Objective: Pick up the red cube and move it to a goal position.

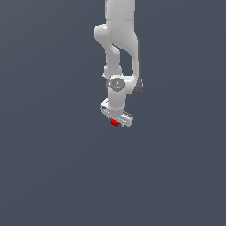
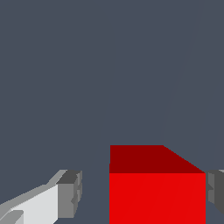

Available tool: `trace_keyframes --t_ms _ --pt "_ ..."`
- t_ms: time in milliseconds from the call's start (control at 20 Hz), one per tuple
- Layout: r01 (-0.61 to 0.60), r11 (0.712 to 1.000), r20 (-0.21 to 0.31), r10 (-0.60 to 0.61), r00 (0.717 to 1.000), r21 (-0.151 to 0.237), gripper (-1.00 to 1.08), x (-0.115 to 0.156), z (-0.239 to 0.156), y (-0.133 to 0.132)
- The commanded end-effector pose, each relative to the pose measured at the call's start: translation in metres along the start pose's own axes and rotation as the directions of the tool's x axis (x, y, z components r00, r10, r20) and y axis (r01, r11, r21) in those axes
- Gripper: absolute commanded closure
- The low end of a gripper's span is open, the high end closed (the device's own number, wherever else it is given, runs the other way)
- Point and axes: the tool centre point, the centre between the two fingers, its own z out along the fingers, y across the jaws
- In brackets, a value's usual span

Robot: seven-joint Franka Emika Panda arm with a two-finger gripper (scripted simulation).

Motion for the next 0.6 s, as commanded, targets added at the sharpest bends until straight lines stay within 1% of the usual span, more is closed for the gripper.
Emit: trace_keyframes --t_ms 0,250,300,550 --pt "-0.008 1.000 -0.001 0.008 1.000 0.001 -0.92 -0.0008 0.0017 -0.0004" --pt "0.002 1.000 0.000 -0.002 1.000 0.002 -0.92 0.0011 -0.0007 -0.0010" --pt "0.002 1.000 0.000 -0.002 1.000 0.002 1.08 0.0011 -0.0007 -0.0010" --pt "0.002 1.000 0.000 -0.002 1.000 0.002 1.08 0.0011 -0.0007 -0.0010"
